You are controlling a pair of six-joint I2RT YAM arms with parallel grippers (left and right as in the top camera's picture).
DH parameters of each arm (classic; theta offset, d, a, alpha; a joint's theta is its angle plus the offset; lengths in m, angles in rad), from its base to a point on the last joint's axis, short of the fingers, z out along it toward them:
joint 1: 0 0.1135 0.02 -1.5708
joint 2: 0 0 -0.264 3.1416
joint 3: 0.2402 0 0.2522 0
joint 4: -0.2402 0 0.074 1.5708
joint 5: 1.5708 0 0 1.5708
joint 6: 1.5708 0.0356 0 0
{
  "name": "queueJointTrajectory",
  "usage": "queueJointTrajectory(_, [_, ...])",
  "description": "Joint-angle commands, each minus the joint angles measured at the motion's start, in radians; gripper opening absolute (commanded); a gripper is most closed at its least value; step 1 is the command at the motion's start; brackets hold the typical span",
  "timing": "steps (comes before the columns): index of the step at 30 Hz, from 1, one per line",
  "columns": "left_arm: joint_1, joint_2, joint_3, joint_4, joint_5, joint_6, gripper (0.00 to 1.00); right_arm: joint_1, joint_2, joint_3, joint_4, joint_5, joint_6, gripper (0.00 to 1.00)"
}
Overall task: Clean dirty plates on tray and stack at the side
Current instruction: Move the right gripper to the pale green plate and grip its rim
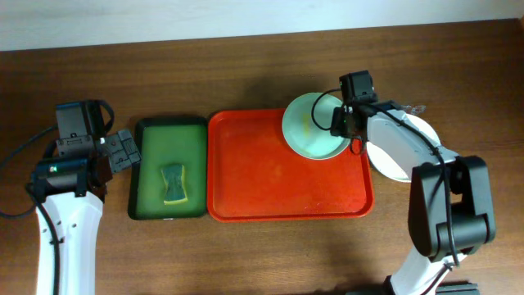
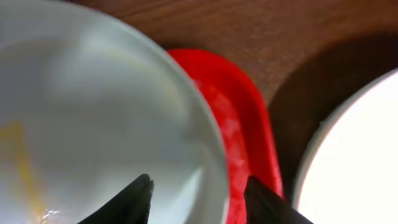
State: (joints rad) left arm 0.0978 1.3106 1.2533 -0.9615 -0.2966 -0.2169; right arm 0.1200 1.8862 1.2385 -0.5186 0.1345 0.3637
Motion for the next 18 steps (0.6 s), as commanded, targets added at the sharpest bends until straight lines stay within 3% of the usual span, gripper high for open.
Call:
queueJointTrajectory(1, [0.003, -0.017, 0.011, 0.001, -0.014, 0.002, 0.99, -0.026, 0.031, -0.005, -0.002, 0.015, 0.004, 0.49])
queueJointTrajectory(2, [0.003, -0.017, 0.011, 0.001, -0.014, 0.002, 0.99, -0.026, 0.041, -0.005, 0.004, -0.003, 0.004, 0.47])
queueJointTrajectory(3, [0.003, -0.017, 0.011, 0.001, -0.014, 0.002, 0.99, -0.026, 0.048, -0.005, 0.004, -0.003, 0.004, 0.37])
queueJointTrajectory(4, [0.003, -0.017, 0.011, 0.001, -0.014, 0.002, 0.99, -0.026, 0.055, -0.005, 0.003, -0.007, 0.004, 0.2])
queueJointTrajectory(5, [0.003, -0.017, 0.011, 0.001, -0.014, 0.002, 0.99, -0.026, 0.056, -0.005, 0.003, -0.022, 0.004, 0.13])
queueJointTrajectory(8, [0.003, -0.017, 0.011, 0.001, -0.014, 0.002, 0.99, -0.026, 0.056, -0.005, -0.004, -0.093, 0.003, 0.13])
queueJointTrajectory(9, [0.003, -0.017, 0.011, 0.002, -0.014, 0.002, 0.99, -0.026, 0.056, -0.005, -0.019, -0.128, 0.004, 0.04])
queueJointTrajectory(13, [0.003, -0.017, 0.011, 0.001, -0.014, 0.002, 0.99, -0.001, 0.056, -0.005, -0.146, -0.241, 0.003, 0.04])
queueJointTrajectory(18, [0.003, -0.017, 0.011, 0.001, -0.014, 0.002, 0.99, 0.14, 0.056, -0.005, -0.2, -0.313, 0.004, 0.04])
